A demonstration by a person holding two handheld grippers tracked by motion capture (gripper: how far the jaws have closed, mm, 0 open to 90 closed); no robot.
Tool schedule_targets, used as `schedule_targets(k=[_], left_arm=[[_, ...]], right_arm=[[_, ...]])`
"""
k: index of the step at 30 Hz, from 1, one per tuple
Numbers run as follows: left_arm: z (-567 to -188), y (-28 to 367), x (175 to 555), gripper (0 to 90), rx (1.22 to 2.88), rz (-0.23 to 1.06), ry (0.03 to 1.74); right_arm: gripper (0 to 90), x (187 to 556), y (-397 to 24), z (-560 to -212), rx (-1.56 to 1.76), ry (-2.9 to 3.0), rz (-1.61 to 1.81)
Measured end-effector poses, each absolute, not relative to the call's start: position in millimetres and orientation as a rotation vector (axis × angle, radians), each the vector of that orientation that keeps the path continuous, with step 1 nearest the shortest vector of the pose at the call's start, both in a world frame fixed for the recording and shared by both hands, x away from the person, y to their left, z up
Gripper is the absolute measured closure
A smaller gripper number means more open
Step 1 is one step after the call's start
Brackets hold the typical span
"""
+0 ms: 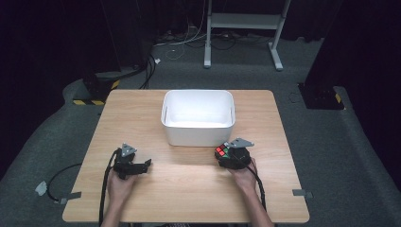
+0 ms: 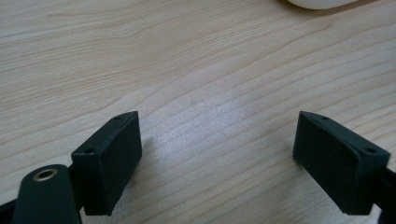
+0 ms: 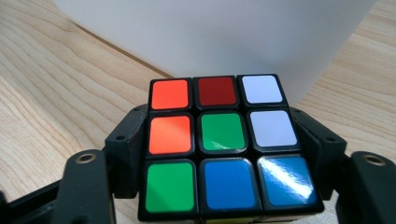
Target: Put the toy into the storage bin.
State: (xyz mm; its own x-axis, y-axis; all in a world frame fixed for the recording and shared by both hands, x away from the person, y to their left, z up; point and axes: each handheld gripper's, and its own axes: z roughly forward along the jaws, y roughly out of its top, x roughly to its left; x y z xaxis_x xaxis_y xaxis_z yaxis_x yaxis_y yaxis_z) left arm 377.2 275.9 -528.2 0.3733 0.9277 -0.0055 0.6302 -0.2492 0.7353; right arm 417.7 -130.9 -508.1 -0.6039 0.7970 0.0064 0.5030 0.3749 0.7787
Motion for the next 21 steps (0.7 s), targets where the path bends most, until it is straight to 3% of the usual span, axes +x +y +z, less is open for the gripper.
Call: schedule_targets(k=[21], left_arm=[[-528.2,275.8,377.2,15.6,1.979,0.581,1.341]], right_arm=[[33.9,412.7,-132.1,-501.9,1.104,2.292,1.082]])
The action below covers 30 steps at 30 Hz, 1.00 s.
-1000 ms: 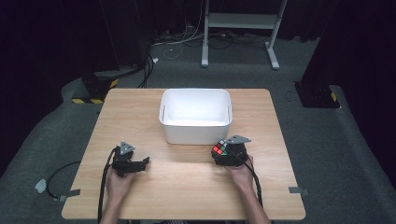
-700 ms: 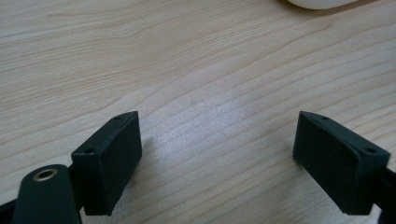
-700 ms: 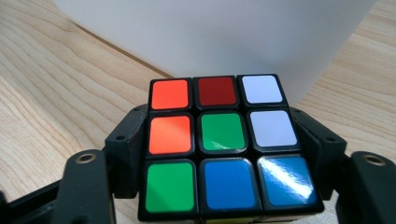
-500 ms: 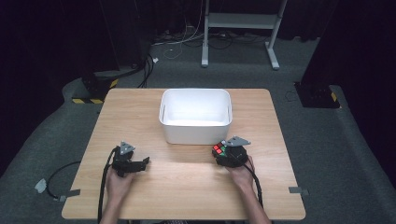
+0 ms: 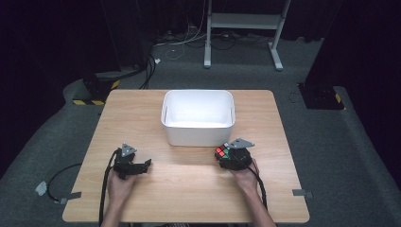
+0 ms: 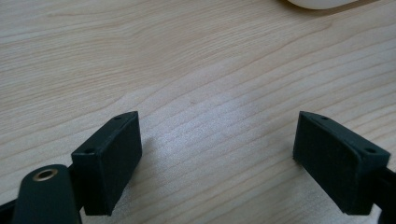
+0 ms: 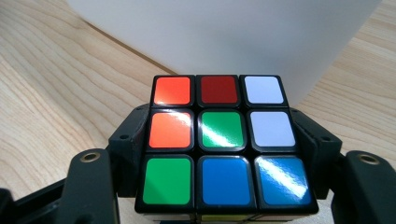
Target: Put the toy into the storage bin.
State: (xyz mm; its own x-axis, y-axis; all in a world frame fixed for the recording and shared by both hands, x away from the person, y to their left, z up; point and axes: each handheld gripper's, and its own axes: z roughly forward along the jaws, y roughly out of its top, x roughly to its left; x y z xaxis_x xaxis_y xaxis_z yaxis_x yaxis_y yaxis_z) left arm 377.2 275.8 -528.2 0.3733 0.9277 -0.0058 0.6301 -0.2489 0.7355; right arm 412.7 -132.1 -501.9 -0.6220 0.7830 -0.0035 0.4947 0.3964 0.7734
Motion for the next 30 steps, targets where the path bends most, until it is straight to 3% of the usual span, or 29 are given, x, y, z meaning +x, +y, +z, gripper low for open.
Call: schedule_targets(k=[30], left_arm=[[-528.2,275.7,377.2,15.6,1.978,0.581,1.342]], right_arm=[[34.0,402.8,-149.5,-479.1,1.125,2.342,1.148]])
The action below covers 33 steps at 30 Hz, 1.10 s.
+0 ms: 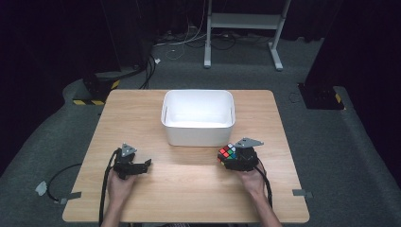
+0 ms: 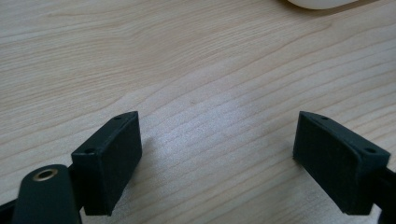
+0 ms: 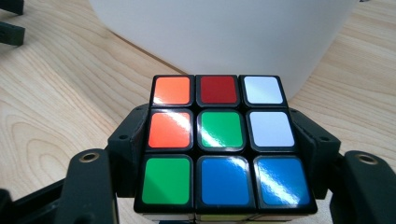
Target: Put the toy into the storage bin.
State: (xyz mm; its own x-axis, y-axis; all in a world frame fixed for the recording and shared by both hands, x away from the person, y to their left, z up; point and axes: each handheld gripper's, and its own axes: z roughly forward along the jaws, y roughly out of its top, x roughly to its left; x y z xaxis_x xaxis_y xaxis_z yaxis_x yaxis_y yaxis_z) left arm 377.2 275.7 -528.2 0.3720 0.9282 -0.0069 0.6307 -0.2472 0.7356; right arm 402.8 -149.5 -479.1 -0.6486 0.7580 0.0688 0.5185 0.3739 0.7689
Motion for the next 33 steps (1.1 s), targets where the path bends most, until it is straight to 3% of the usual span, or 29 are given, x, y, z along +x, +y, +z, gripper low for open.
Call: schedule_targets(k=[33], left_arm=[[-528.2,275.7,377.2,15.6,1.977,0.581,1.342]], right_arm=[[34.0,389.2,-153.0,-437.5,1.023,2.388,1.196]])
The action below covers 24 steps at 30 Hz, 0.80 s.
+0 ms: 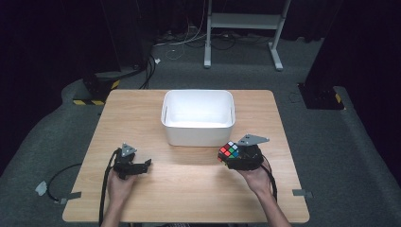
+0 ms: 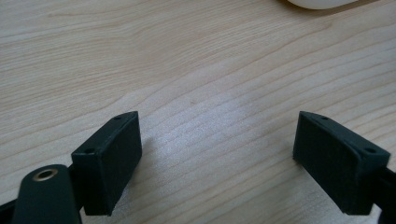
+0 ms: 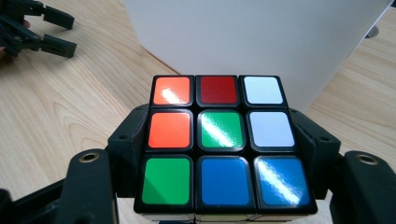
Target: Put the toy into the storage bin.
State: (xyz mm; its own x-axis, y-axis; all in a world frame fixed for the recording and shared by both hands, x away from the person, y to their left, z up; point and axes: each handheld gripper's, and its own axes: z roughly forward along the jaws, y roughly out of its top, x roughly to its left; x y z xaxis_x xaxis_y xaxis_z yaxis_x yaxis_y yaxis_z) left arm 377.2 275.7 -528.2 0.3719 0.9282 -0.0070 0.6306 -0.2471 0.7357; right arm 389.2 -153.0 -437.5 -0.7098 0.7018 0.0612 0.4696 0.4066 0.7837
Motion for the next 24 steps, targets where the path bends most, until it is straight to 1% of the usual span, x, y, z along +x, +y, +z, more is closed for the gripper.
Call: schedule_targets(k=[24], left_arm=[[-528.2,275.8,377.2,15.6,1.979,0.581,1.341]], right_arm=[[34.1,390.1,-149.6,-397.2,0.931,2.426,1.276]])
